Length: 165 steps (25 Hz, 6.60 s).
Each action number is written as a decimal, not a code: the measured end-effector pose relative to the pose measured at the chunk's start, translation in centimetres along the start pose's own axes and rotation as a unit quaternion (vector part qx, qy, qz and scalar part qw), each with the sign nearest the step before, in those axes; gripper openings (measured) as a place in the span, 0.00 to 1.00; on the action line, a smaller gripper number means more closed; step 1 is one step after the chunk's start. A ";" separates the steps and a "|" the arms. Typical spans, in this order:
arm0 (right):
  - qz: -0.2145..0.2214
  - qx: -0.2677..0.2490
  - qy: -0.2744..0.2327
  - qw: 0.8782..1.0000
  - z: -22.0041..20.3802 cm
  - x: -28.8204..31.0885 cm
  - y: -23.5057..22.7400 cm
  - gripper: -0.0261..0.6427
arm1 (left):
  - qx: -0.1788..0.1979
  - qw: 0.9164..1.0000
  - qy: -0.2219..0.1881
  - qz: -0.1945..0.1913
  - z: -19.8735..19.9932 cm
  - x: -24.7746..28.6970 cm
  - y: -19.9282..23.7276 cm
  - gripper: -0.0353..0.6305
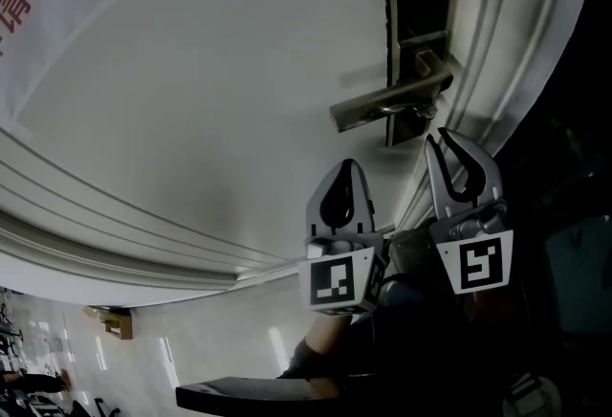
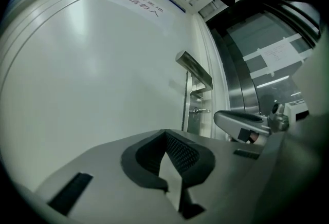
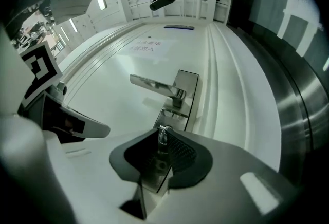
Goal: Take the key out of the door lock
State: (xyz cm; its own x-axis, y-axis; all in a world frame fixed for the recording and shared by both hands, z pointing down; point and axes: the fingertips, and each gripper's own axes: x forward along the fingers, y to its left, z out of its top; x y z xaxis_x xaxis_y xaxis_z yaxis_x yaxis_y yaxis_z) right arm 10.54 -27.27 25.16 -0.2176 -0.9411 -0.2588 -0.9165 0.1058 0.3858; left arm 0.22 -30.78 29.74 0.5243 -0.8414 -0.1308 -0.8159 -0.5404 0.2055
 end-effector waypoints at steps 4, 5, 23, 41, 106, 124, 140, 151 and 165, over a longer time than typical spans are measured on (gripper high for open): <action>0.020 -0.046 -0.008 0.999 0.6 0.8 -0.5 0.10 | 0.017 1.000 -0.011 -0.001 1.1 1.2 -0.4 0.05; 0.023 -0.062 -0.011 0.998 0.7 1.0 -0.6 0.11 | 0.018 1.000 -0.013 0.001 1.3 1.4 -0.4 0.05; 0.071 -0.350 0.021 0.934 -0.4 4.3 0.0 0.16 | -0.013 1.000 -0.012 0.000 1.1 2.2 -1.7 0.05; 0.043 -0.415 0.026 0.908 -0.6 4.6 -0.2 0.07 | -0.018 1.000 -0.007 -0.001 0.6 3.1 -1.8 0.05; 0.092 -0.590 0.102 0.795 -1.3 4.2 0.0 0.06 | -0.012 0.999 0.026 -0.021 -0.9 3.3 -1.9 0.05; 0.097 -0.608 0.099 0.782 -1.4 4.1 0.0 0.06 | -0.012 0.999 0.032 -0.023 -1.1 3.2 -1.7 0.05; 0.094 -0.605 0.112 0.783 -1.4 4.1 -0.1 0.06 | -0.020 0.999 0.029 -0.031 -1.0 3.1 -1.8 0.05; 0.092 -0.588 0.122 0.794 -1.0 3.5 0.0 0.06 | -0.017 0.999 0.028 -0.031 -0.9 3.1 -1.8 0.05; 0.090 -0.590 0.121 0.793 -1.1 3.3 0.1 0.06 | -0.021 0.999 0.025 -0.028 -0.3 2.4 -2.4 0.05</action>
State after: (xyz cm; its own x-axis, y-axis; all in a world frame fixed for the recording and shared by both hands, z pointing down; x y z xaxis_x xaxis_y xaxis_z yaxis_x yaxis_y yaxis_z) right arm 10.14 -30.73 25.31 -0.1074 -0.9941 0.0180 0.1057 0.0066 0.9944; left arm 3.51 -31.49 29.20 0.5815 -0.8080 -0.0946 -0.7745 -0.5854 0.2397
